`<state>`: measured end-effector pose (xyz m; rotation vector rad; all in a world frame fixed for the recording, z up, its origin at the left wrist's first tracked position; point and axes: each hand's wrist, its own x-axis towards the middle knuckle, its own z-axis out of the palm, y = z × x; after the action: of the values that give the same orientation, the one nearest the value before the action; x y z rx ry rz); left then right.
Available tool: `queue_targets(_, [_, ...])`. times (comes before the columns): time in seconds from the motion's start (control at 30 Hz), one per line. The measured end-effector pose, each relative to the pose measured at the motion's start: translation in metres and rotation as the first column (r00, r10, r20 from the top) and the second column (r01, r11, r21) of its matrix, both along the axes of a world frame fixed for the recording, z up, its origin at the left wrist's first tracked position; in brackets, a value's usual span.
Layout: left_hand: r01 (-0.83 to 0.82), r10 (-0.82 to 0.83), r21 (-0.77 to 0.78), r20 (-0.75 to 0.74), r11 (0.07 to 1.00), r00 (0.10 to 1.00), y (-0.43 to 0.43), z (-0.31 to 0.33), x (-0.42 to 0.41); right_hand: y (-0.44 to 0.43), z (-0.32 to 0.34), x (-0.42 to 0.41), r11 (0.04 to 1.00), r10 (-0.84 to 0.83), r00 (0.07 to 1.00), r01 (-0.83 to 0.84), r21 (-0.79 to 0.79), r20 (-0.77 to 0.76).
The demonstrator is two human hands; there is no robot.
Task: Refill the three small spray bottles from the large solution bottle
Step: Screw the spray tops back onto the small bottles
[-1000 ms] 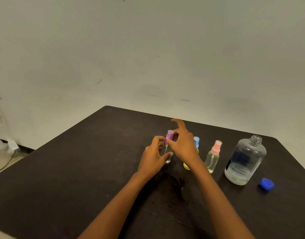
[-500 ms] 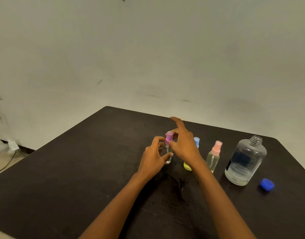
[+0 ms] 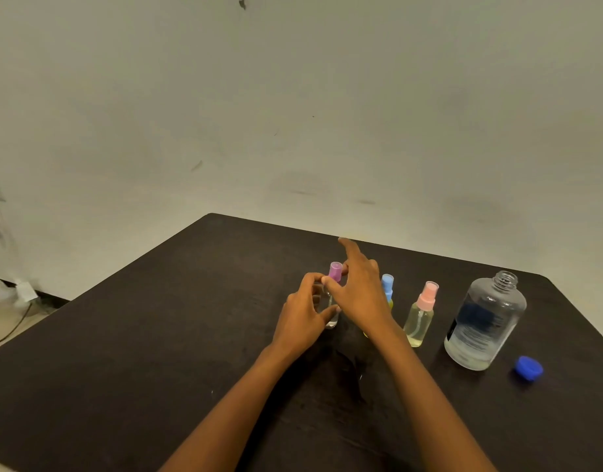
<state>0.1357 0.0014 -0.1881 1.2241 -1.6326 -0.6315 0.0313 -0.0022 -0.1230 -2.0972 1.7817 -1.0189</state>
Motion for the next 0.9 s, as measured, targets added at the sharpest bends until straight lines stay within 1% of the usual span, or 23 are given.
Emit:
queue_targets(0.17, [-0.003, 0.004, 0.005, -0.008, 1.0, 1.0, 0.0004, 0.0007, -0.0003, 0.0011, 0.0029, -0.0016, 0.997, 0.072, 0.997, -0.073, 0.02, 0.036])
queue_targets(0.37, [0.001, -0.001, 0.009, -0.02, 1.0, 1.0, 0.0011, 0.0007, -0.0001, 0.0037, 0.002, -0.0014, 0.999, 0.04, 0.999, -0.04, -0.015, 0.016])
queue_targets(0.53, [0.003, -0.003, 0.01, -0.015, 1.0, 1.0, 0.0014, 0.0007, -0.0004, 0.0052, 0.0029, -0.0006, 1.0, 0.023, 0.999, -0.023, 0.001, -0.041])
queue_targets(0.63, [-0.002, 0.002, 0.011, -0.022, 1.0, 1.0, 0.0017, 0.0004, -0.0003, 0.0041, 0.0033, 0.0001, 0.999, 0.041, 0.999, -0.041, 0.025, -0.018])
queue_targets(0.8, [0.001, 0.0, 0.019, -0.038, 1.0, 0.999, 0.0016, 0.0016, 0.0001, 0.0, -0.0005, -0.0013, 0.998, 0.042, 0.997, -0.044, 0.033, 0.07])
queue_targets(0.9, [0.003, -0.003, 0.019, -0.048, 1.0, 0.999, 0.0018, 0.0016, 0.0001, -0.0018, -0.0021, -0.0019, 0.999, 0.031, 0.998, -0.033, 0.032, 0.063])
